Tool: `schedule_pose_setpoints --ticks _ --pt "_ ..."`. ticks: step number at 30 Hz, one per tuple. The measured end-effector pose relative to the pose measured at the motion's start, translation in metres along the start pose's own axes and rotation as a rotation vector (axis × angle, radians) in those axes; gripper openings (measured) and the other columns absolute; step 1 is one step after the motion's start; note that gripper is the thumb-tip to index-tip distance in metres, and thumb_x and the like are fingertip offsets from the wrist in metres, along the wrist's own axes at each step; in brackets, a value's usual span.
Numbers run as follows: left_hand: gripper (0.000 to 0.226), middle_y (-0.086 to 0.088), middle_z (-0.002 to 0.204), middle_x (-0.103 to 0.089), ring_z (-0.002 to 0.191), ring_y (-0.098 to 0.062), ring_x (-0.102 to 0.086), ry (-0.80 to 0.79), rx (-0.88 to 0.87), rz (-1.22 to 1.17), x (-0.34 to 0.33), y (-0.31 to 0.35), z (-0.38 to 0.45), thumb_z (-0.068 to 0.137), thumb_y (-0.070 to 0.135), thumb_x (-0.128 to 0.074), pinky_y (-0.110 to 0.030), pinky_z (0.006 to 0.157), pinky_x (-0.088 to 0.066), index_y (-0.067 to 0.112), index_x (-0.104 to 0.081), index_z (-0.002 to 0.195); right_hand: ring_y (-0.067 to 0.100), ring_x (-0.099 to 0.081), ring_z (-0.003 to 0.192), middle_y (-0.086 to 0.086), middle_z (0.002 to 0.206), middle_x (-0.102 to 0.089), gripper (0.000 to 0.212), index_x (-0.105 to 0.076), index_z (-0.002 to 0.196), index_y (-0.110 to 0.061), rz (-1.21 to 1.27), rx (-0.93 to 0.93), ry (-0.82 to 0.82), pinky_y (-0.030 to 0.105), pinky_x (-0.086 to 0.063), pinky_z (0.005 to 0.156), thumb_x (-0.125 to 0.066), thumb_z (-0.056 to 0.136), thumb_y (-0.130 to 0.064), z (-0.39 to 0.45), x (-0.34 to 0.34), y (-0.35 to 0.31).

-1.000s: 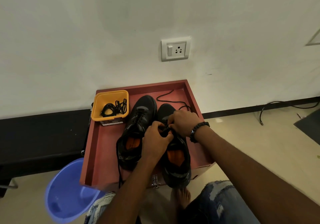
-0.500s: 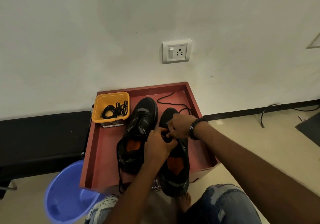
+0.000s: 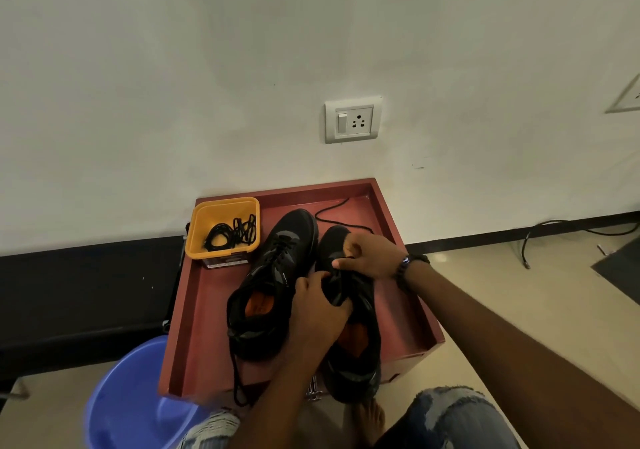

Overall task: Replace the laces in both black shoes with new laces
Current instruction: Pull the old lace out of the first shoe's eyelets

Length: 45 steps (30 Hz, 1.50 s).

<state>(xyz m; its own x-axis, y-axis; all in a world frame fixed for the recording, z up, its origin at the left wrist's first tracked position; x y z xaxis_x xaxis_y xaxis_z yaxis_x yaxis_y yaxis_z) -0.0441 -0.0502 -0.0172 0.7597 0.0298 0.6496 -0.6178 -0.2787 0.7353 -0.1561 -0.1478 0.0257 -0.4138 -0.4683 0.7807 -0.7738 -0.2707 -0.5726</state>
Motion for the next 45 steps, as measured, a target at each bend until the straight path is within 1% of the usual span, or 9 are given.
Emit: schedule_pose_setpoints --ticks 7,13,17,19,25,30,34,36,45 --pt "0.071 -0.002 0.134 -0.042 0.12 -0.025 -0.053 -0.049 0.002 0.087 -0.001 -0.008 -0.002 0.088 0.037 -0.065 -0.038 0.098 -0.046 0.031 -0.028 0.149 0.019 -0.06 0.09 0.0 0.097 -0.064 0.023 -0.064 0.101 -0.02 -0.563 0.064 -0.143 0.037 -0.053 0.082 -0.055 0.096 -0.041 0.002 0.0 -0.036" --pt "0.062 -0.007 0.139 -0.044 0.123 -0.031 -0.052 -0.027 -0.008 0.128 0.009 -0.009 0.001 0.095 0.035 -0.056 -0.046 0.102 -0.045 0.027 -0.027 0.15 0.018 -0.059 0.085 0.005 0.088 -0.063 0.018 -0.062 0.086 -0.015 0.97 -0.186 0.275 0.03 -0.051 0.079 -0.055 0.1 -0.023 -0.011 0.03 0.009" --pt "0.064 0.0 0.135 -0.039 0.12 -0.025 -0.052 -0.033 -0.062 0.157 0.011 -0.004 0.002 0.093 0.046 -0.057 -0.037 0.092 -0.045 0.031 -0.028 0.148 0.018 -0.058 0.093 0.004 0.097 -0.061 0.01 -0.061 0.099 -0.016 0.544 -0.238 0.341 0.036 -0.05 0.087 -0.066 0.093 -0.021 -0.018 0.029 0.035" --pt "0.061 0.001 0.132 -0.039 0.117 -0.021 -0.052 -0.024 -0.102 0.125 0.009 0.002 0.002 0.093 0.052 -0.056 -0.034 0.091 -0.046 0.032 -0.032 0.146 0.015 -0.052 0.11 0.0 0.12 -0.056 0.038 -0.056 0.125 -0.021 0.256 -0.08 0.34 0.031 -0.045 0.095 -0.069 0.089 -0.023 -0.014 0.035 0.015" --pt "0.05 0.005 0.124 -0.045 0.109 -0.011 -0.052 -0.031 -0.087 -0.057 0.015 0.001 0.009 0.094 0.054 -0.055 -0.03 0.094 -0.049 0.029 -0.05 0.138 0.017 -0.052 0.117 -0.006 0.135 -0.052 0.033 -0.06 0.131 -0.033 -0.606 0.241 -0.043 0.039 -0.047 0.099 -0.052 0.099 -0.026 -0.003 -0.01 -0.041" --pt "0.046 0.004 0.12 -0.048 0.109 -0.012 -0.054 -0.043 -0.07 -0.098 0.016 -0.003 0.011 0.092 0.049 -0.062 -0.029 0.092 -0.049 0.028 -0.055 0.132 0.015 -0.062 0.093 -0.007 0.108 -0.065 0.021 -0.073 0.107 -0.029 -0.603 0.288 0.106 0.034 -0.055 0.08 -0.054 0.099 -0.029 0.0 0.012 -0.053" --pt "0.043 0.002 0.118 -0.051 0.103 -0.008 -0.055 -0.019 -0.049 -0.148 0.018 -0.007 0.012 0.091 0.048 -0.064 -0.027 0.091 -0.049 0.028 -0.058 0.129 0.006 -0.061 0.085 -0.016 0.092 -0.066 0.015 -0.069 0.083 -0.031 0.16 0.004 0.521 0.022 -0.046 0.072 -0.06 0.095 -0.034 0.0 0.071 -0.007" --pt "0.044 0.002 0.117 -0.051 0.103 -0.009 -0.055 -0.008 -0.038 -0.163 0.017 -0.009 0.012 0.091 0.048 -0.064 -0.027 0.091 -0.049 0.027 -0.059 0.13 0.013 -0.062 0.09 -0.008 0.098 -0.069 0.013 -0.068 0.088 -0.025 0.242 -0.153 0.606 0.025 -0.045 0.074 -0.061 0.095 -0.034 -0.004 0.074 0.024" --pt "0.045 0.004 0.114 -0.046 0.101 -0.01 -0.052 0.017 -0.01 -0.154 0.011 -0.008 0.008 0.09 0.048 -0.065 -0.025 0.085 -0.047 0.027 -0.057 0.129 0.013 -0.054 0.112 -0.009 0.127 -0.056 0.03 -0.062 0.126 -0.034 -0.398 0.237 0.0 0.036 -0.05 0.095 -0.056 0.097 -0.031 0.003 -0.004 -0.036"
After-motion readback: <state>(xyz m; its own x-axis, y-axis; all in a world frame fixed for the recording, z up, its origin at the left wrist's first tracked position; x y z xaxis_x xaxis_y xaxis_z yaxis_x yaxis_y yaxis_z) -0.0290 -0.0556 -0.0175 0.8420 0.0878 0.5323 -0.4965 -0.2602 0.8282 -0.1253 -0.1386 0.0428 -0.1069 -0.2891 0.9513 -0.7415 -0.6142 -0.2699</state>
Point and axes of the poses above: each hand's wrist, its own z-axis towards the middle knuckle, its own x-axis out of the back of the hand, y = z × x, the point moved 9 cm from there along z, towards the middle knuckle
